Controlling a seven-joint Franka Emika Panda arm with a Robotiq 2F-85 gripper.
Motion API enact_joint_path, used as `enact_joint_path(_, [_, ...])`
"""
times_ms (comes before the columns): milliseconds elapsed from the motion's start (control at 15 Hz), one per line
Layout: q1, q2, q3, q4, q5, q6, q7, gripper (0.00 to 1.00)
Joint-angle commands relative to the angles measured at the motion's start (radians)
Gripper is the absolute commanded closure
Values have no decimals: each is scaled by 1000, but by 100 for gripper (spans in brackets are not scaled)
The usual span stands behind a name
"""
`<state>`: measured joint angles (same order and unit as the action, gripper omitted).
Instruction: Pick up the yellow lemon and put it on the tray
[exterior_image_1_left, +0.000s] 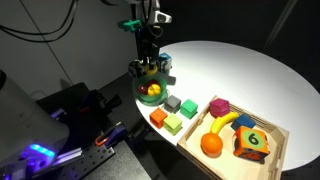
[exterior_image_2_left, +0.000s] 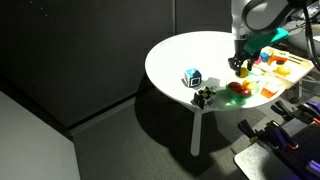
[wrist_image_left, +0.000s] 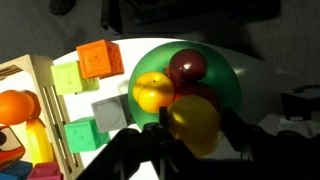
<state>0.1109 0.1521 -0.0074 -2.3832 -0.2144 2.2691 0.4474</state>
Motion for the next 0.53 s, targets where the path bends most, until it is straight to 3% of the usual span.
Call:
enact_joint_path(0, [-48,-25,-13,60,71,-103,-48,69])
enact_joint_path(467, [-129,-15,-62,159,122,-199,-65,69])
